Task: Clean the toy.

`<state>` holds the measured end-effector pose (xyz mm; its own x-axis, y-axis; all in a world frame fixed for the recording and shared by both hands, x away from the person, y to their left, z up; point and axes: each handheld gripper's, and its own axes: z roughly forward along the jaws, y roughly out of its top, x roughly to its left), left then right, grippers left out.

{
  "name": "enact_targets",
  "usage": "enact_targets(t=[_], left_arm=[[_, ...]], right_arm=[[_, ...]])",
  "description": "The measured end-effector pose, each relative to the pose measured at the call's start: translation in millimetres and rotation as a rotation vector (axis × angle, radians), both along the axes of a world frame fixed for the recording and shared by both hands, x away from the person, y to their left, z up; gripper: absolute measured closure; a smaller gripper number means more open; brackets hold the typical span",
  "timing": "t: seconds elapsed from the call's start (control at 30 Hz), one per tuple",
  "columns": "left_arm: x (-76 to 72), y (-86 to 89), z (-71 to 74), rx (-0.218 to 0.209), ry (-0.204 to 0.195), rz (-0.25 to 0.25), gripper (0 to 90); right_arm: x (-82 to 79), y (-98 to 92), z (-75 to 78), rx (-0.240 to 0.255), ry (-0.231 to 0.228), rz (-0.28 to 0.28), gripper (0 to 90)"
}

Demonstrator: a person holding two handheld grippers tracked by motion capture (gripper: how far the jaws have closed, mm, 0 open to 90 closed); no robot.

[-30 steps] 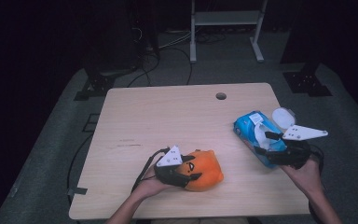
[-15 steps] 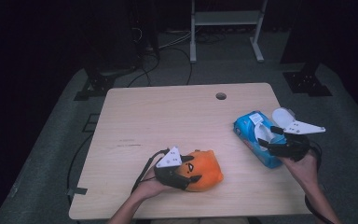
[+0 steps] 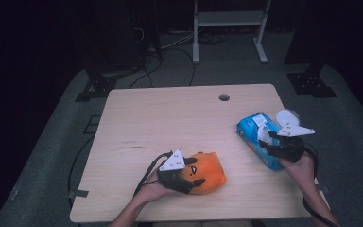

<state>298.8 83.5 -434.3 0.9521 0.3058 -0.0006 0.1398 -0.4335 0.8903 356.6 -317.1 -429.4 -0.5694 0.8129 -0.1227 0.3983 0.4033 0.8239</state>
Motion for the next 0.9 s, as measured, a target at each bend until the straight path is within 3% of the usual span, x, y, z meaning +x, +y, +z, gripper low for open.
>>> enact_targets(t=[0.17, 0.43, 0.57, 0.9], left_arm=[[-0.5, 0.3, -0.1, -0.001, 0.001, -0.002, 24.5], [0.0, 0.5, -0.3, -0.001, 0.001, -0.004, 24.0], [-0.7, 0.0, -0.2, 0.0, 0.003, -0.005, 22.3], [-0.1, -0.6, 0.3, 0.008, 0.0, -0.005, 19.0]], right_arm=[[1.1, 1.7, -3.0, -0.031, 0.003, -0.028, 56.0], [1.2, -4.6, 0.3, 0.01, 0.019, -0.04, 76.7], [0.7, -11.8, 4.1, 0.081, 0.032, -0.043, 85.2], [-3.6, -26.3, 28.4, 0.256, 0.022, -0.013, 86.9]])
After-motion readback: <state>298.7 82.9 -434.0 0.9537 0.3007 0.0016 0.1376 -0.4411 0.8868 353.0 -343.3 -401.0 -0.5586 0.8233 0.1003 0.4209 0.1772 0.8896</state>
